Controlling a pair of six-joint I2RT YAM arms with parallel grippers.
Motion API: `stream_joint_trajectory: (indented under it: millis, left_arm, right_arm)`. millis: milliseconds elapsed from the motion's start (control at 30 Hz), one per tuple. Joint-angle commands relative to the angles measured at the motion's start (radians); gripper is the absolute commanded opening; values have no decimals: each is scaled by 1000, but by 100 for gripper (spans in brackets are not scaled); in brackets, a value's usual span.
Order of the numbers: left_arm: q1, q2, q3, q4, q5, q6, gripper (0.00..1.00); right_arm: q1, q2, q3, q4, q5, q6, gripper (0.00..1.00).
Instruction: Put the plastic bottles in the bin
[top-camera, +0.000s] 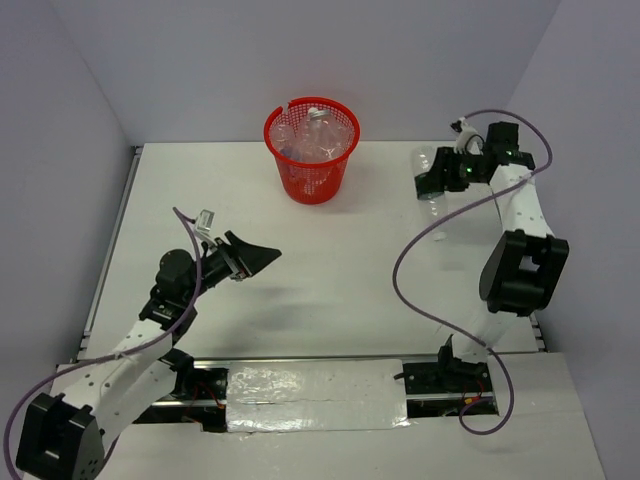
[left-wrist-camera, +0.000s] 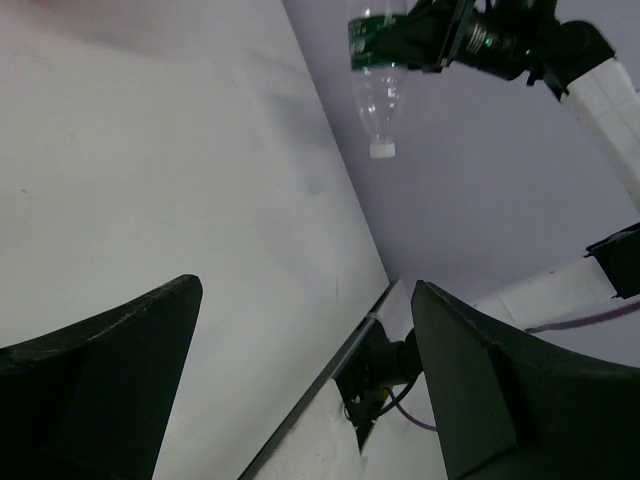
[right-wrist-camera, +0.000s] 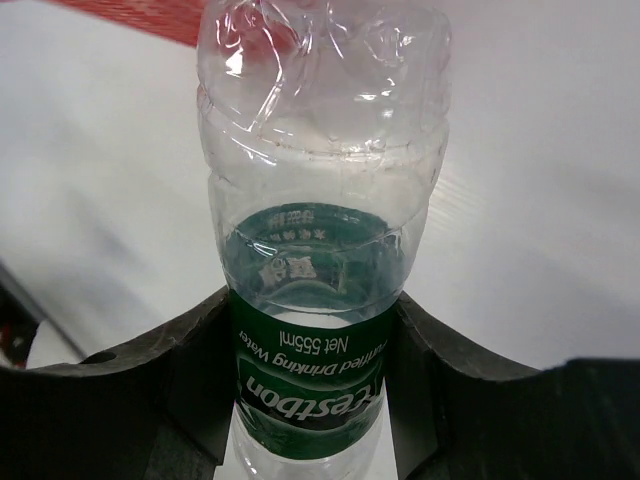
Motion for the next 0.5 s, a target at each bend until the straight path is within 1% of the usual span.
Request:
stream_joint_trajectory:
  millis: [0, 67, 100, 167, 200, 300, 467]
  left_arm:
    - [-48, 58, 61, 191, 48, 18, 99]
    - [-71, 108, 94, 220, 49, 24, 99]
    - [-77, 125, 105, 249, 51, 33, 99]
    - [-92, 173, 147, 269, 52, 47, 99]
    - [-97, 191, 164, 286, 49, 63, 99]
    - [-121, 265, 234, 304, 46, 93, 99]
    - [-183, 397, 337, 378, 49, 91, 99]
  right_arm:
    - [110, -145, -19, 18, -205, -3, 21]
    - [159, -207, -36, 83, -251, 39, 21]
    - [208, -224, -46, 107, -265, 56, 21]
    - [245, -254, -36, 151, -301, 89, 21]
    - [313, -255, -26, 156, -312, 100, 21]
    - [392, -249, 26, 197, -358, 178, 21]
    - [490, -252, 46, 364, -372, 365, 21]
